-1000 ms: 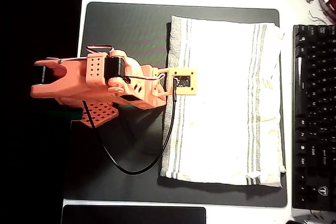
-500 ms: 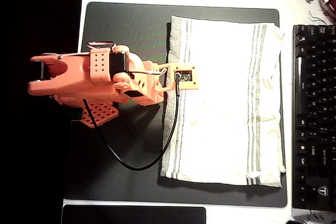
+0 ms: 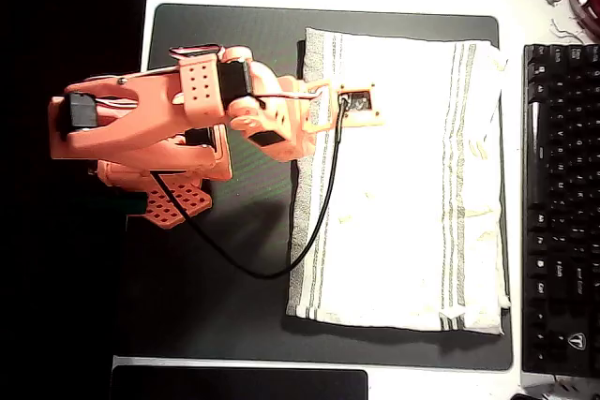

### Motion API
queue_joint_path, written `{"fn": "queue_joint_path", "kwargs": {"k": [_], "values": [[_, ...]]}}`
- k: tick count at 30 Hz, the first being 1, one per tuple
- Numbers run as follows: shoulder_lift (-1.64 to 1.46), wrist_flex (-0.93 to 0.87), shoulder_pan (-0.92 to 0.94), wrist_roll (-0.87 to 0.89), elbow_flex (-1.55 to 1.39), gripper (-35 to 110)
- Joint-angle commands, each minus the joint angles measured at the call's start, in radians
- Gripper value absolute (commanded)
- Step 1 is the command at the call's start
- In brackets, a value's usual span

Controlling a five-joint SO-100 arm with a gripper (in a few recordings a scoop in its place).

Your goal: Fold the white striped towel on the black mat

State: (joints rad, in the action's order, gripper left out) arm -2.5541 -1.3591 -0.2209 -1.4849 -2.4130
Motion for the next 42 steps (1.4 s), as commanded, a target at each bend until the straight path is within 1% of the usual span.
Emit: {"fn": "queue_joint_path", "kwargs": {"k": [1,17,24,33,38,42], "values": [[0.080,-0.029,-0.067,0.031,0.130,0],[0.647,-0.025,-0.291,0.275,0.626,0],[0.887,-0.049,-0.331,0.345,0.857,0],[1.154,-0.049,-0.365,0.437,1.081,0],[1.255,-0.074,-0.385,0.469,1.204,0],[1.308,-0.091,-0.399,0.497,1.249,0]]}}
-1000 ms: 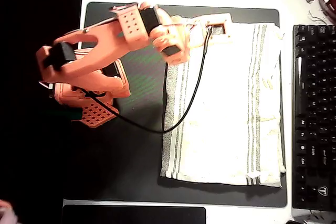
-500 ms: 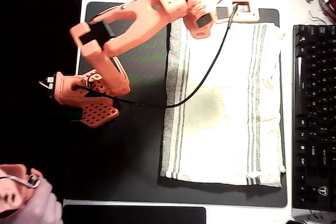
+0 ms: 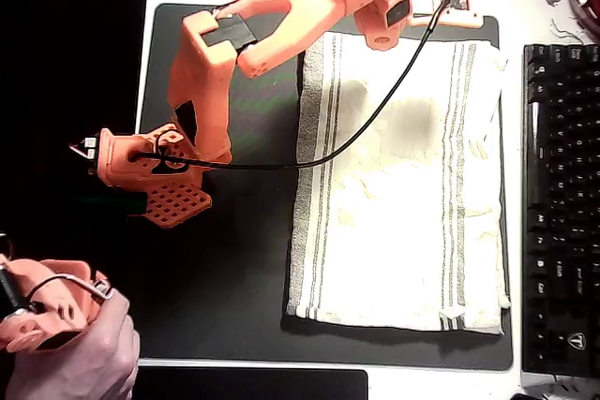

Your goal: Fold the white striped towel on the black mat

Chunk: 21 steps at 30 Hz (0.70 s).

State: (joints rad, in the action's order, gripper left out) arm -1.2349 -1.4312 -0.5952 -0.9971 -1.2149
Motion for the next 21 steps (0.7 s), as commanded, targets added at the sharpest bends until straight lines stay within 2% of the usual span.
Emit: {"fn": "queue_joint_path", "kwargs": {"k": [1,21], "values": [[-0.002,-0.020,-0.028,0.015,0.054,0],[0.103,-0.006,-0.089,0.074,0.127,3]]}}
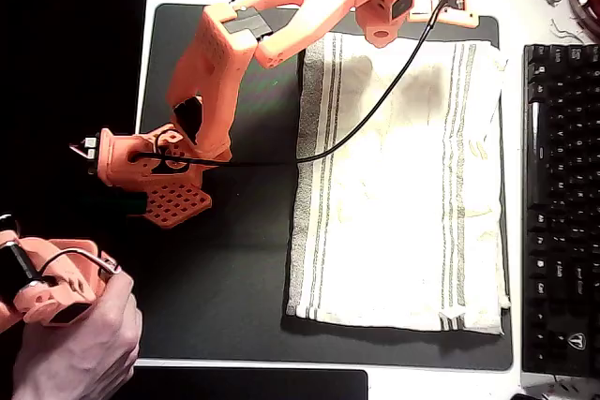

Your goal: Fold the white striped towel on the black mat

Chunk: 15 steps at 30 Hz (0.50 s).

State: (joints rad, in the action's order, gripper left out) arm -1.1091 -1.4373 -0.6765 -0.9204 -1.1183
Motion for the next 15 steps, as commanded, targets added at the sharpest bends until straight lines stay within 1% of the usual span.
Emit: {"fn": "queue_joint_path", "kwargs": {"k": [1,10,15], "values": [[-0.021,0.002,-0.009,0.002,0.031,3],[-0.032,0.025,-0.028,0.043,0.018,10],[-0.003,0.049,-0.021,0.041,0.026,11]]}}
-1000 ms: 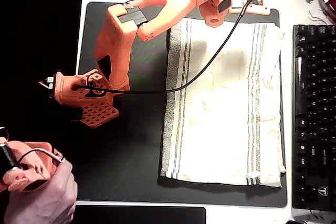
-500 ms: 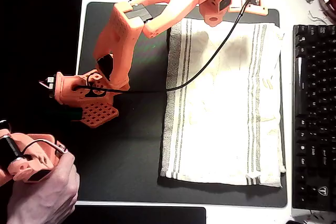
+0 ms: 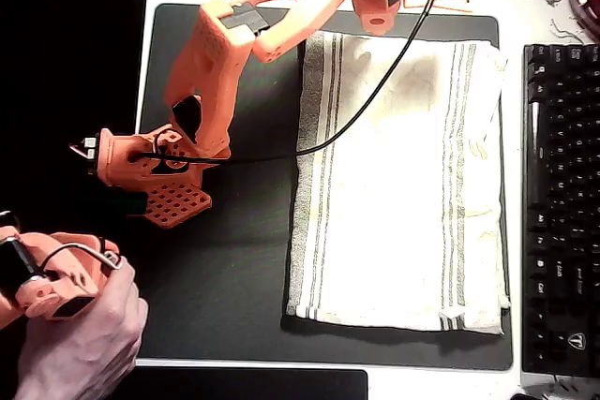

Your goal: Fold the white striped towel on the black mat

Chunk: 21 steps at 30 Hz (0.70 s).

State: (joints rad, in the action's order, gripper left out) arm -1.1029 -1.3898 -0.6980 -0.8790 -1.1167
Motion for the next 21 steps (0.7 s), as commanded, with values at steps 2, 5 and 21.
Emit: {"fn": "queue_joint_path", "kwargs": {"k": [2,5,21], "values": [[0.011,0.008,0.005,0.000,0.031,11],[0.041,0.020,0.015,0.002,0.038,12],[0.176,0.107,0.081,-0.043,0.044,4]]}}
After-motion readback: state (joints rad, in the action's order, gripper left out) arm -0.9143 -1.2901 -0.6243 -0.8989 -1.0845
